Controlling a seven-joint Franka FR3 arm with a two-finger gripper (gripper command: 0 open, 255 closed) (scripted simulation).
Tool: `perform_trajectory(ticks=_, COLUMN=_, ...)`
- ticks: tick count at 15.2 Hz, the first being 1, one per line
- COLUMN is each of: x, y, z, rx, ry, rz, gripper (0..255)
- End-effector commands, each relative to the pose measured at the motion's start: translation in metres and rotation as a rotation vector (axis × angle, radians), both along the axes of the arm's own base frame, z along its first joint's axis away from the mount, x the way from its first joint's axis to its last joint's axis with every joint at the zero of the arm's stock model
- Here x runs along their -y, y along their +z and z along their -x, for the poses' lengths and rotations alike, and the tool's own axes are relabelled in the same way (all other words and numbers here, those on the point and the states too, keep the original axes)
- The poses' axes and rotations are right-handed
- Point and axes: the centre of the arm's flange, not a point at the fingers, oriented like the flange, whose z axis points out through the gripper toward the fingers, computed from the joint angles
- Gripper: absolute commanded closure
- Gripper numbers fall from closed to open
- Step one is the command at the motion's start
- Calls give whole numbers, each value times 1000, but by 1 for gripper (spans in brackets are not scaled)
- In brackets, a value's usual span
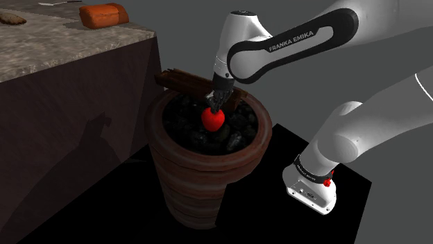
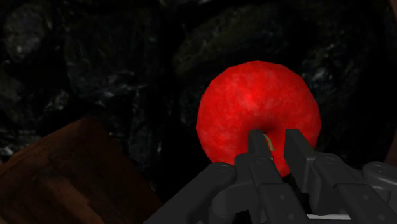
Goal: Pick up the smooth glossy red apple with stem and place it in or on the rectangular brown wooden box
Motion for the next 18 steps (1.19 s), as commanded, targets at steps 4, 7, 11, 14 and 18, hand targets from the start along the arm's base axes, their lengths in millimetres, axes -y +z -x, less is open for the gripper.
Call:
perform_trajectory(ticks=4, x=0, y=0, z=0, rx=0, ry=0, rz=0, gripper=255)
perform_trajectory(ticks=7, x=0, y=0, z=0, rx=0, ry=0, rz=0, gripper=255)
perform_trajectory(ticks=11, x=0, y=21, z=0, rx=0, ry=0, rz=0, gripper=255)
perform_trajectory(ticks=14, x=0, y=37, z=0, rx=0, ry=0, rz=0, gripper=255)
perform_trajectory(ticks=18, x=0, y=58, z=0, rx=0, ry=0, rz=0, gripper=255)
